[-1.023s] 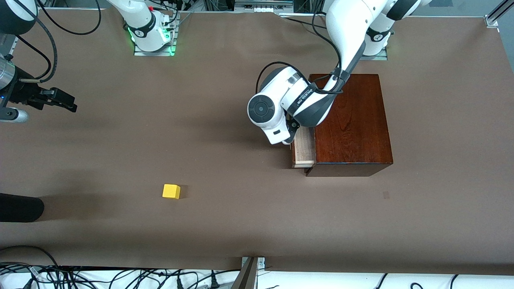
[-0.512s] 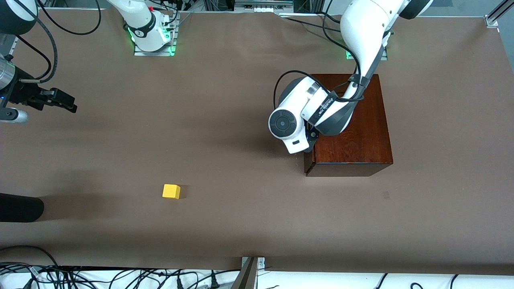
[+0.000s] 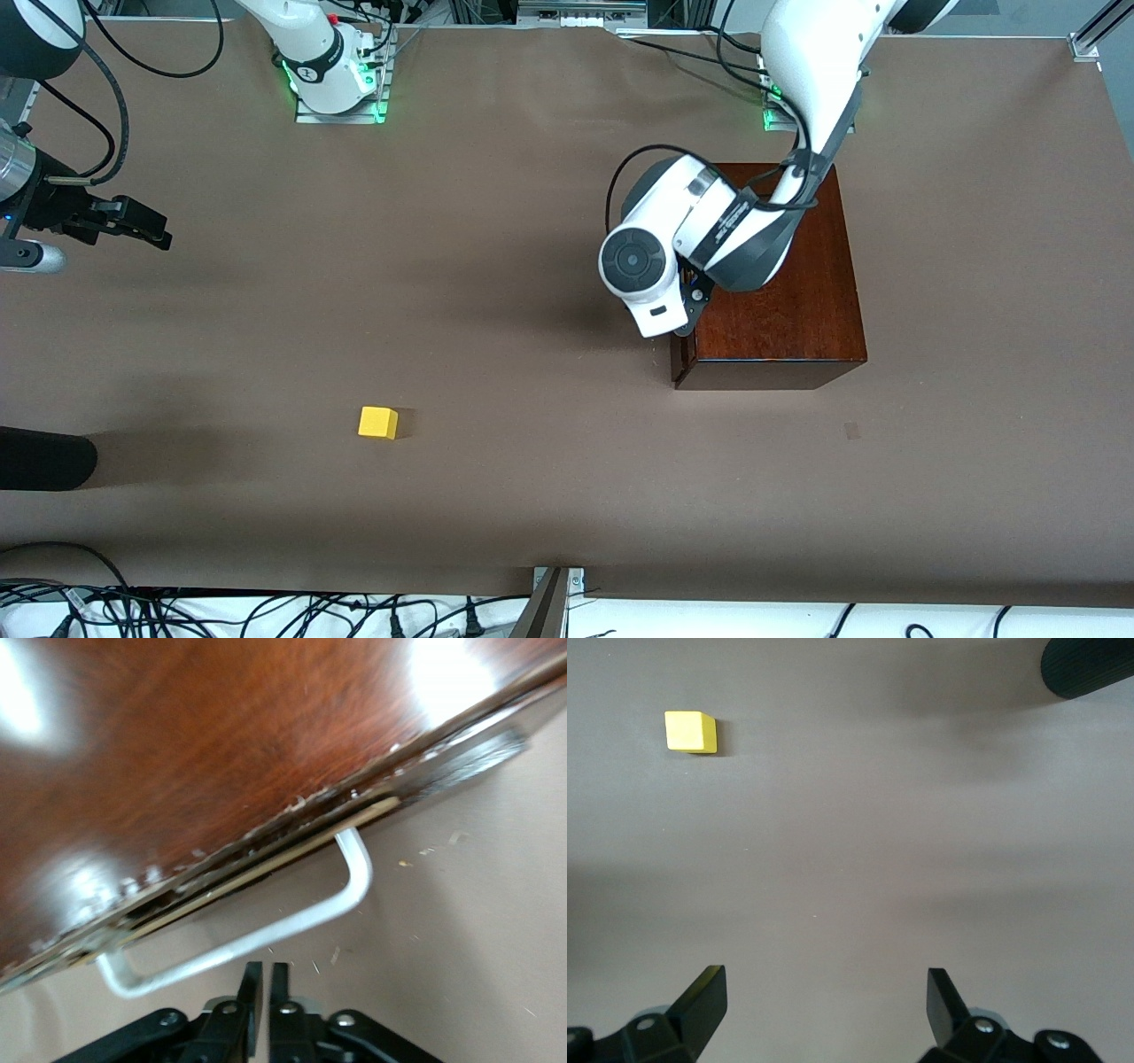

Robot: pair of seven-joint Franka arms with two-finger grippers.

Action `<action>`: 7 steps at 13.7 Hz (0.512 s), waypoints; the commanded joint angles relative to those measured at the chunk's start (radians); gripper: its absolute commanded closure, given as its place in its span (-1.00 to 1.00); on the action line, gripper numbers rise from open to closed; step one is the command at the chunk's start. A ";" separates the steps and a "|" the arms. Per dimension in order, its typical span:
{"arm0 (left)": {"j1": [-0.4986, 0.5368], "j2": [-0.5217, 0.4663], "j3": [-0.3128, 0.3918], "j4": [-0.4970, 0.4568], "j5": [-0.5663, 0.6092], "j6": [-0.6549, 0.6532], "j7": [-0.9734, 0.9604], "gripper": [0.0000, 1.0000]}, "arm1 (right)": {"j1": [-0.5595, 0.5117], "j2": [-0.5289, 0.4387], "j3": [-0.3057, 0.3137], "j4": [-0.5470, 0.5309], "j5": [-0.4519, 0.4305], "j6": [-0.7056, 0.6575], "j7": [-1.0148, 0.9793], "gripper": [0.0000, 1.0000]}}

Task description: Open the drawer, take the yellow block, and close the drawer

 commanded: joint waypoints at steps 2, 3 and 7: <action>0.014 -0.132 -0.010 0.013 0.014 -0.031 0.070 -1.00 | -0.013 -0.002 0.013 0.004 0.011 0.002 0.016 -1.00; 0.029 -0.174 -0.008 0.013 0.014 -0.031 0.118 -1.00 | -0.013 -0.002 0.012 0.004 0.011 0.002 0.016 -1.00; 0.137 -0.307 -0.008 0.010 -0.087 -0.113 0.340 -1.00 | -0.013 -0.002 0.012 0.004 0.009 0.001 0.016 -1.00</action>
